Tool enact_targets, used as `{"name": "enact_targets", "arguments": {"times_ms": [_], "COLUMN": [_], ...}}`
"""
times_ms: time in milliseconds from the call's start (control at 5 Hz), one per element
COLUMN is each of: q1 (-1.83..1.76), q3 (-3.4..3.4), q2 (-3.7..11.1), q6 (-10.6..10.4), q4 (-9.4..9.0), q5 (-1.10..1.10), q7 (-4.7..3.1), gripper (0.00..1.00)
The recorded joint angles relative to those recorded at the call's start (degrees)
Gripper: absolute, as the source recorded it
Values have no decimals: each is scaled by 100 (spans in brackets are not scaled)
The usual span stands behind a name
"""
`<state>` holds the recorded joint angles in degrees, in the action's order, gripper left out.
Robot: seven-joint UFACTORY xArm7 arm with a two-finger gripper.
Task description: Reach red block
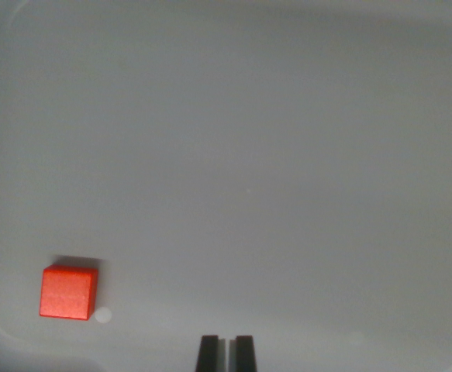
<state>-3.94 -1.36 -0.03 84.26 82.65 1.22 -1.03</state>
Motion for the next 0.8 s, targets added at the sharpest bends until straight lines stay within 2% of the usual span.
{"name": "enact_targets", "arguments": {"times_ms": [200,400,600,800], "q1": [0,-33,-33,-72], "q3": [0,-33,-33,-72], "q2": [0,49,49,107], "q6": [0,-182,-182,-392], "q4": [0,-140,-140,-302], "q5": [0,-1,-1,-3], "q7": [0,28,28,60], "gripper": [0,0,0,0]}}
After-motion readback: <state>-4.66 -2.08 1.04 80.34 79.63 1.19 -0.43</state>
